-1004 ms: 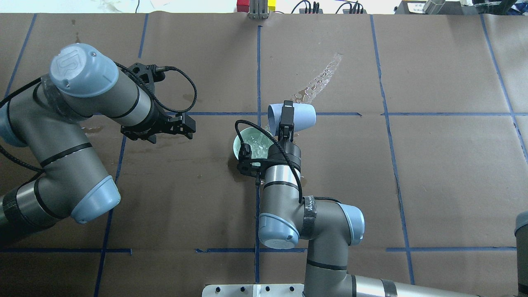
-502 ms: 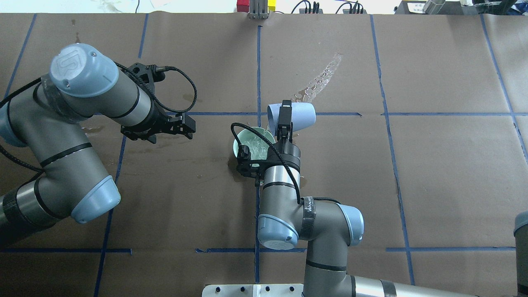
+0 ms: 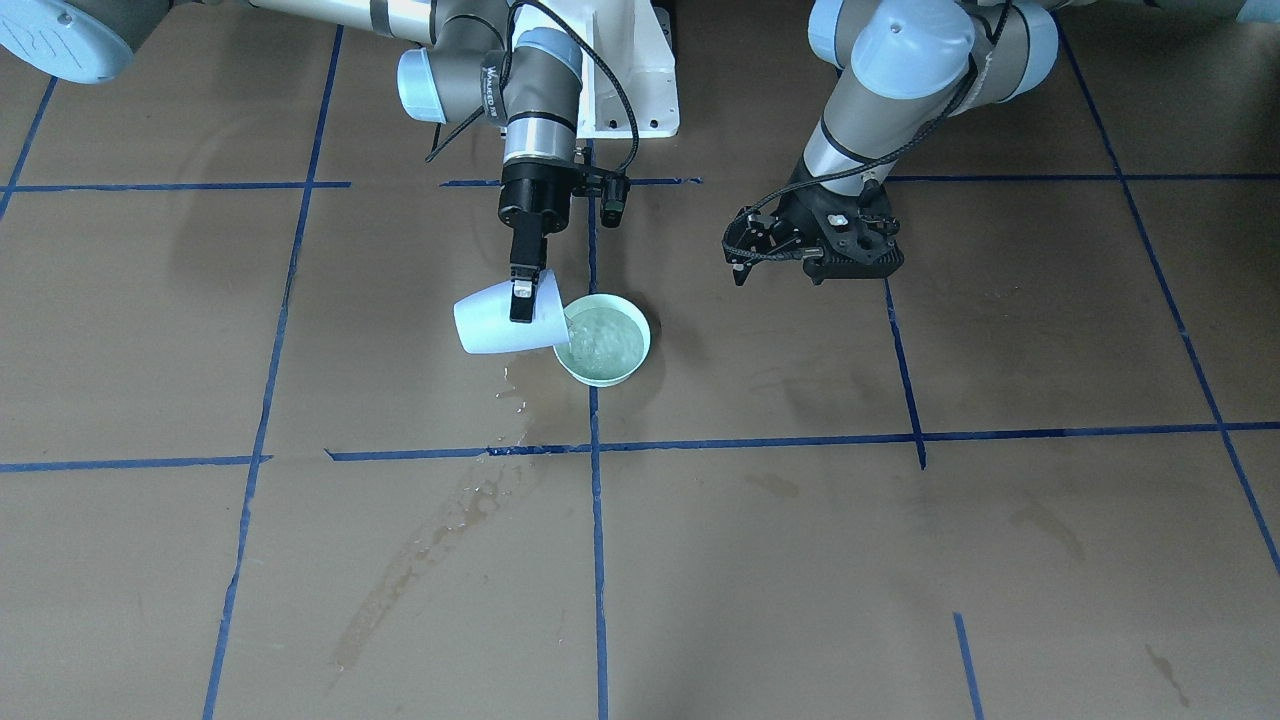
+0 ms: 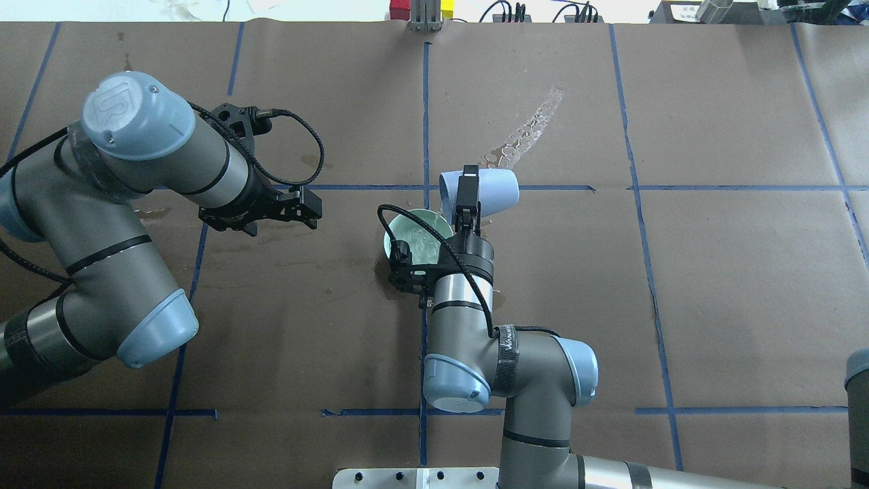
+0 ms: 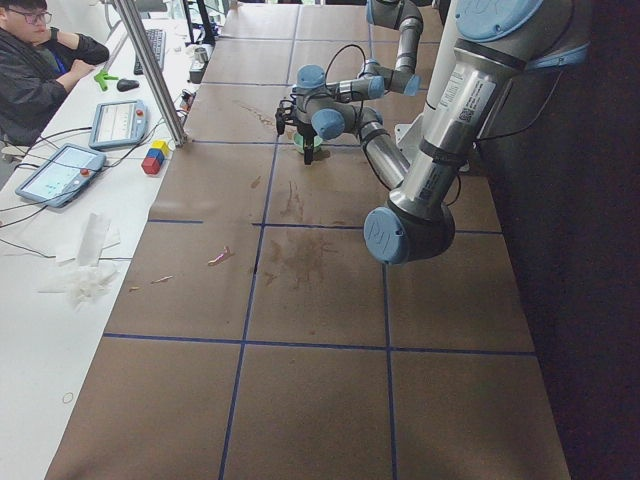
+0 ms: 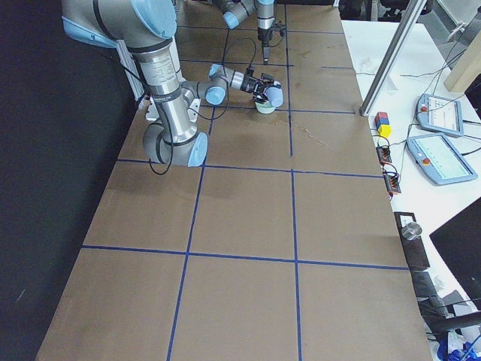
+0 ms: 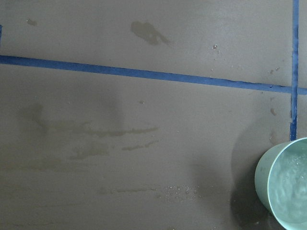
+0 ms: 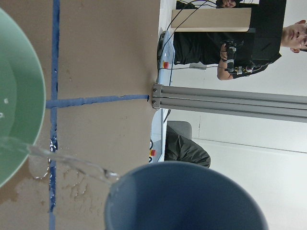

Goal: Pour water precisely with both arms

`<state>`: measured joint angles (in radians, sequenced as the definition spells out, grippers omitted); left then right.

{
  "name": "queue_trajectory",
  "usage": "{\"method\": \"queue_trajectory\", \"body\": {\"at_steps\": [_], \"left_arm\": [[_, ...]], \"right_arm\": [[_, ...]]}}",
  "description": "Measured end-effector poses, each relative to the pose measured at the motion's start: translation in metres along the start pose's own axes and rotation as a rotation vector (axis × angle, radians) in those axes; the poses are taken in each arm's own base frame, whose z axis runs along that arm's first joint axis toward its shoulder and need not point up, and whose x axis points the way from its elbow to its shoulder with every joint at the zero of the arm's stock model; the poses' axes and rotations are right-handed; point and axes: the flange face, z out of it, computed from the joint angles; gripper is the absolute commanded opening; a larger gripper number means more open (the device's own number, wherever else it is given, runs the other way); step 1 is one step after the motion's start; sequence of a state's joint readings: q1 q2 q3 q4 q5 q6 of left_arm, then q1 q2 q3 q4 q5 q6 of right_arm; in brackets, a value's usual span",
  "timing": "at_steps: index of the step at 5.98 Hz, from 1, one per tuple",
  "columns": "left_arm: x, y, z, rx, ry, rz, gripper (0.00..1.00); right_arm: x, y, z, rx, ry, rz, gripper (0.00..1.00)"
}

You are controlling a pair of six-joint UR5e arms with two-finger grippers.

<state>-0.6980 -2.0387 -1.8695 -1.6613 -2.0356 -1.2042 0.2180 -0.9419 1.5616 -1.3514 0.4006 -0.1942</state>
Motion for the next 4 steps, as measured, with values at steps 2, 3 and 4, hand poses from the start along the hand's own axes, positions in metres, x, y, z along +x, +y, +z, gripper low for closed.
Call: {"method": "queue_trajectory", "body": {"at_steps": [2,3,4], "left_arm": [[0.0,0.0,0.0,0.0,0.0,0.0,1.0],[-0.0001,-0.0001,0.0003,0.0,-0.001,0.0,1.0],[-0.0002,-0.0001,0.0005,0.0,-0.001,0.0,1.0]], "right_arm": [[-0.0009,-0.0006,-0.0017,0.001,0.004,-0.007,0.0],[-0.0019,-0.001,-0.0028,0.001,0.007,-0.011,0.0],[-0.0023,-0.0015,-0.0034,0.002,0.008,-0.013,0.0]]}}
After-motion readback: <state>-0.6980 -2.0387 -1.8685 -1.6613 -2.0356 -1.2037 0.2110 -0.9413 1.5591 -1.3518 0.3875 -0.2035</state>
